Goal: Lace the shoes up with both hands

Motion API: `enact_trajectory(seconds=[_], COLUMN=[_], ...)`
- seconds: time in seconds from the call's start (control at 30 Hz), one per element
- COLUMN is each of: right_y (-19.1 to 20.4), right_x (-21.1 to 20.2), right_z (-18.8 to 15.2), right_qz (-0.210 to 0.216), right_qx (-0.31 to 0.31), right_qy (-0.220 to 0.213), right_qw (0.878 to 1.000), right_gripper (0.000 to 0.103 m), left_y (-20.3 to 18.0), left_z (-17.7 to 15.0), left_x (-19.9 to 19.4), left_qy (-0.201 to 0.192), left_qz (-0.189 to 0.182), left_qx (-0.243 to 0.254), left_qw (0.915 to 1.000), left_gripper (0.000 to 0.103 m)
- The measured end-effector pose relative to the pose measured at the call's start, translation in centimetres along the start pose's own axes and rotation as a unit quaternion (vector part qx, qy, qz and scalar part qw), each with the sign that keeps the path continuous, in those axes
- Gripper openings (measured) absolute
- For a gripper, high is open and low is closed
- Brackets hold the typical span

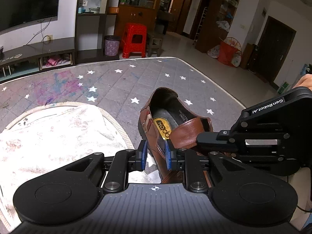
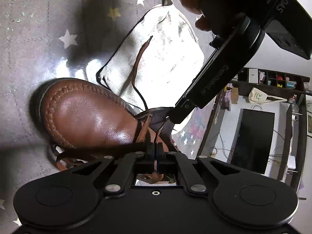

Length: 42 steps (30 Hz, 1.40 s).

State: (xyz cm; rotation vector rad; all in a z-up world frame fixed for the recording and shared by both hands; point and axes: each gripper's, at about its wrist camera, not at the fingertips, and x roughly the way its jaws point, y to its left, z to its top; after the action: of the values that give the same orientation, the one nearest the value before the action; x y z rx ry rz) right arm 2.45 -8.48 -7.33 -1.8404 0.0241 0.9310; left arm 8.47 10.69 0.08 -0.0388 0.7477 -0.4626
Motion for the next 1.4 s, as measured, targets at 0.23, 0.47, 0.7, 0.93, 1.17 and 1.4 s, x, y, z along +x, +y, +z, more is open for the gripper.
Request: enact_trajectory(seconds=[0.23,0.47,0.7,0.93,1.17,1.4], right_y=[-0.2,-0.4,-0.6,-0.9,-1.3,-1.5], right_x=[-0.1,0.0,0.2,-0.2,-0.2,0.5], right_z=[0.1,0.2,0.2,-0.1,-0.3,-0.1], right_qz=[0.005,0.0,-0.013,-0.032,-0.041,-0.028], right_qx=[-0.006,-0.006,0.011,0.033,0.049,0.062], right_qy=[-0.004,-0.009,-0.006,-0.009,-0.015,-0.021], right_qw=[1.0,1.0,1.0,0.999,0.998,0.997], right_gripper=[0.002,0.002,0.002,0.002,0.002,0.002], left_y=[-0.2,-0.3,-0.8,-0.9,-0.5,-1.0], left_z=[-0.1,0.1,0.4,0.6,0.4,0.1], left_x=[0.5,0.6,0.4,0.6,0.6,-0.1], left_qy=[-0.002,-0.005,-0.008,-0.008,-0.01,-0.019], left_qz=[0.002,0.0,-0.006,-0.006,-0.009,-0.027], left_qx=[0.001,-0.001,0.005,0.005,0.004,0.03], left_qw=[1.0,1.0,0.9999,0.9999,0.9999,0.999], left_gripper=[0.026,0.03,0.03,0.03,0.033,0.032])
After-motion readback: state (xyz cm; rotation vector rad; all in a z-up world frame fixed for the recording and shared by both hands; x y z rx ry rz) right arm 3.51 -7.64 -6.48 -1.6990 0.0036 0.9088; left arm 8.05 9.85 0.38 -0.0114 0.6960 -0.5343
